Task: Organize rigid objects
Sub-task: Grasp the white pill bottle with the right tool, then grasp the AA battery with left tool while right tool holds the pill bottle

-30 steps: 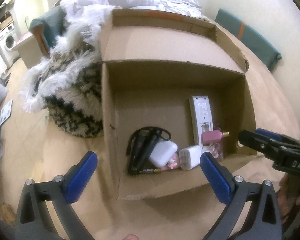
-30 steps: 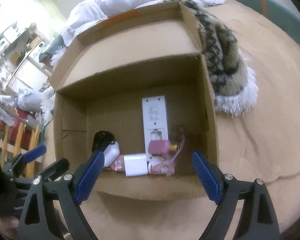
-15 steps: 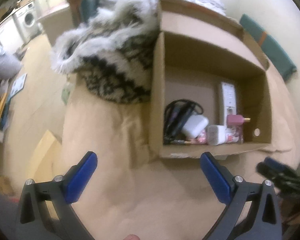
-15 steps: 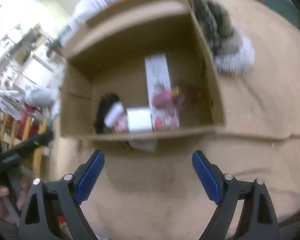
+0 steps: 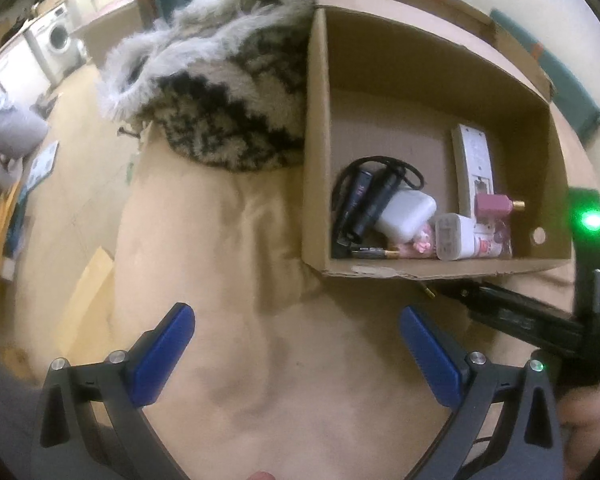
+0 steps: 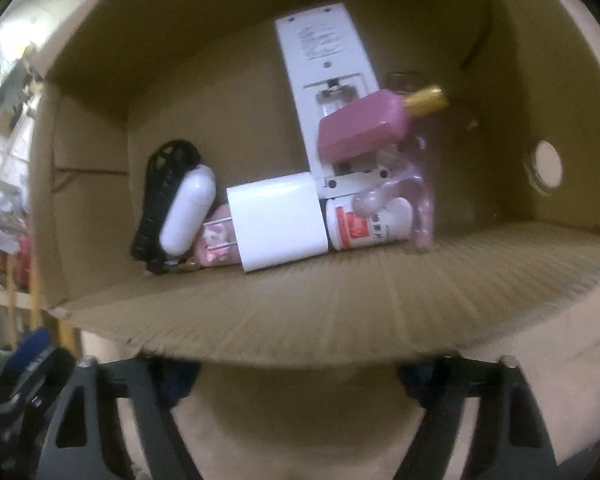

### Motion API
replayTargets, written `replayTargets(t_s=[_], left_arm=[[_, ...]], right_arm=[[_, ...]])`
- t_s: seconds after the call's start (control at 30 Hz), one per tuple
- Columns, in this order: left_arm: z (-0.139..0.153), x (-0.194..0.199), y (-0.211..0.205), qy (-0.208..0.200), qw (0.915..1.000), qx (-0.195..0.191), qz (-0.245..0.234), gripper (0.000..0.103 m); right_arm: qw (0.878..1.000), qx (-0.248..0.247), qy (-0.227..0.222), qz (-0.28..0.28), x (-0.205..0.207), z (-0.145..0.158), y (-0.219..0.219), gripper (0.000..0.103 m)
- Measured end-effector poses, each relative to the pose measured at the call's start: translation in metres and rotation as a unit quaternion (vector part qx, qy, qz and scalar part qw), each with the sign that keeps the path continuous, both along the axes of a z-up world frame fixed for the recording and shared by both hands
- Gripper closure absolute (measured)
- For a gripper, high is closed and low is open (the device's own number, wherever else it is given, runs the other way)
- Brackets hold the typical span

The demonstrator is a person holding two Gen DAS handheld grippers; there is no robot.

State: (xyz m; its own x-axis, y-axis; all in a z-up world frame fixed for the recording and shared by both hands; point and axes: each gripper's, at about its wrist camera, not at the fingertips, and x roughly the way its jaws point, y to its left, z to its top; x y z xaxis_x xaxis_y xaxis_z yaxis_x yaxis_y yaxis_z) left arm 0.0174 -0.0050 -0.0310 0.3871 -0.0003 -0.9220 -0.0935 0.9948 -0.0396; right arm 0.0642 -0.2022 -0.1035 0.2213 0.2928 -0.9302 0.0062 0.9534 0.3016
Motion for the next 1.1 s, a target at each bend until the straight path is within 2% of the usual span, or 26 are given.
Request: replayTargets(t_s=[0.03,0.07,0.17,0.3,0.4,0.53,0.7,0.77,0.87,1.03,1.1], left_arm=[[0.000,0.001,-0.005,-0.002,0.9999,0.010,-0.010,0.001],[-0.001,0.001,-0.008,-0.003,0.9997,0.015,-0.016,0.001],[-0.004,0.003,-0.016,0.000,0.9994,0.012,-0.032,0.001],[-0.007,0.004,-0.025,0.006,0.9993,-0.008,-0.037,0.004],[-0.010,0.007,-0.035,0.011,0.9988,-0.019,-0.044,0.014],[-0.012,0.008,-0.047,0.014,0.9982,-0.024,-0.053,0.014],[-0.017,0.014,-0.067,0.018,0.9974,-0.032,-0.062,0.021],[-0.024,0.019,-0.079,0.022,0.9973,-0.038,-0.059,0.022],[-0.037,0.026,-0.094,0.028,0.9975,-0.033,-0.056,0.026],[-0.068,0.042,-0.119,0.050,0.9976,-0.012,-0.046,0.038],[-0.076,0.048,-0.123,0.058,0.9976,-0.010,-0.036,0.048]], right_arm=[[1.000,-0.007,0.001,0.003,0.000,-0.002,0.002,0.050],[1.000,-0.014,0.003,0.006,-0.001,-0.003,0.003,0.052],[1.000,-0.021,0.000,0.011,-0.008,0.005,-0.001,0.053],[1.000,-0.001,0.001,0.010,-0.025,0.027,-0.018,0.054],[1.000,0.006,-0.018,0.017,-0.038,0.051,-0.031,0.054],[0.999,0.014,-0.048,0.015,-0.049,0.076,-0.053,0.054],[0.995,0.028,-0.095,0.008,-0.045,0.096,-0.068,0.054],[0.993,0.024,-0.113,-0.001,-0.042,0.099,-0.069,0.054],[0.992,0.039,-0.116,-0.022,-0.039,0.099,-0.080,0.054],[0.991,0.048,-0.114,-0.047,-0.033,0.097,-0.092,0.054],[0.991,0.050,-0.113,-0.049,-0.033,0.097,-0.093,0.054]])
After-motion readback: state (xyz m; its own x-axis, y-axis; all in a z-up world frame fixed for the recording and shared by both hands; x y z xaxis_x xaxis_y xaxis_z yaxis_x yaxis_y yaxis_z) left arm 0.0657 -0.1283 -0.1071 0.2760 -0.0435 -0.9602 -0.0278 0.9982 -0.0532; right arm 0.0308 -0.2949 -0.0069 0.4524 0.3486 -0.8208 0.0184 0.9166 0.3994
